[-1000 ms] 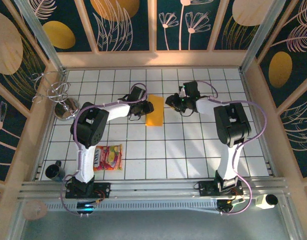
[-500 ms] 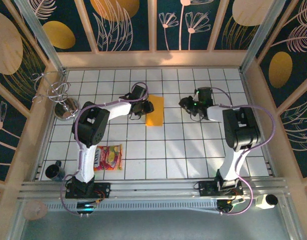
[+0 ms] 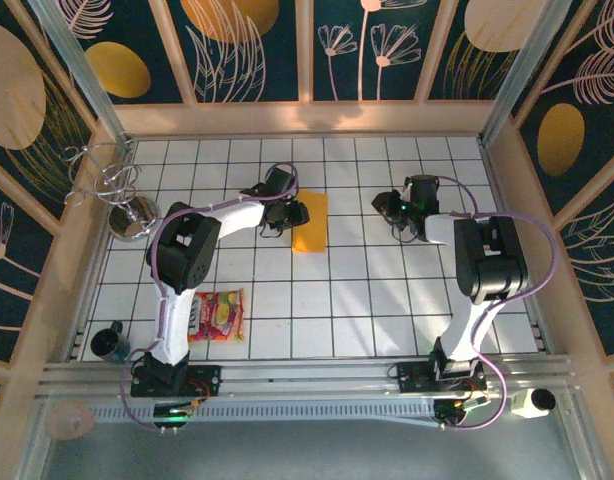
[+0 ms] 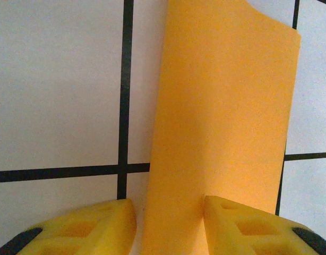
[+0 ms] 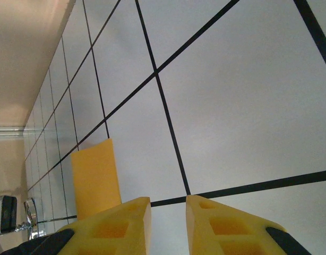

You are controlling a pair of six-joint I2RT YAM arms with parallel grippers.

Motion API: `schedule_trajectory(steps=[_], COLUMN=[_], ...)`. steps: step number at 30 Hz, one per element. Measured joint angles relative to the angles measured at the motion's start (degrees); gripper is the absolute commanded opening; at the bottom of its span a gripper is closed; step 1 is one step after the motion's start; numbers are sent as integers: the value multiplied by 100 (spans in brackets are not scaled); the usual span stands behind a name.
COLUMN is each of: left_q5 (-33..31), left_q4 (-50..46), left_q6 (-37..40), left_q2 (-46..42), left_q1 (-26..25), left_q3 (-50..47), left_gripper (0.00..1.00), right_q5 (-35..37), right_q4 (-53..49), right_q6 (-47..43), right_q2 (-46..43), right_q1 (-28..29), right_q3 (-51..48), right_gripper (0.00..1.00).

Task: Fold a paper plane with a square sheet of paper (pick it up from the middle)
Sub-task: Hold the square sheet of paper at the center of the table.

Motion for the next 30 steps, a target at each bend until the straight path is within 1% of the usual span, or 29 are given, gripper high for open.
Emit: schedule_trajectory(steps=[7,17,23,30], left_q5=[15,17,9,0], left_q4=[-37,-37,-42,-42], left_q6=[129,240,236,190], left_q2=[22,26,33,37], left_q1=[0,-4,-4,-4], left_q3=[26,28,31,31], left_gripper=[42,43,42,42], right_q5=[-28,-229,-437,-789], right_q4=[-2,-2,-4,2], right_q6=[-46,-179,-190,-107], right_q2=[2,120,415,861], right_q1=[52,435,785,1340], right_q3=[4,275,485,868], right_gripper=[24,24,19,16])
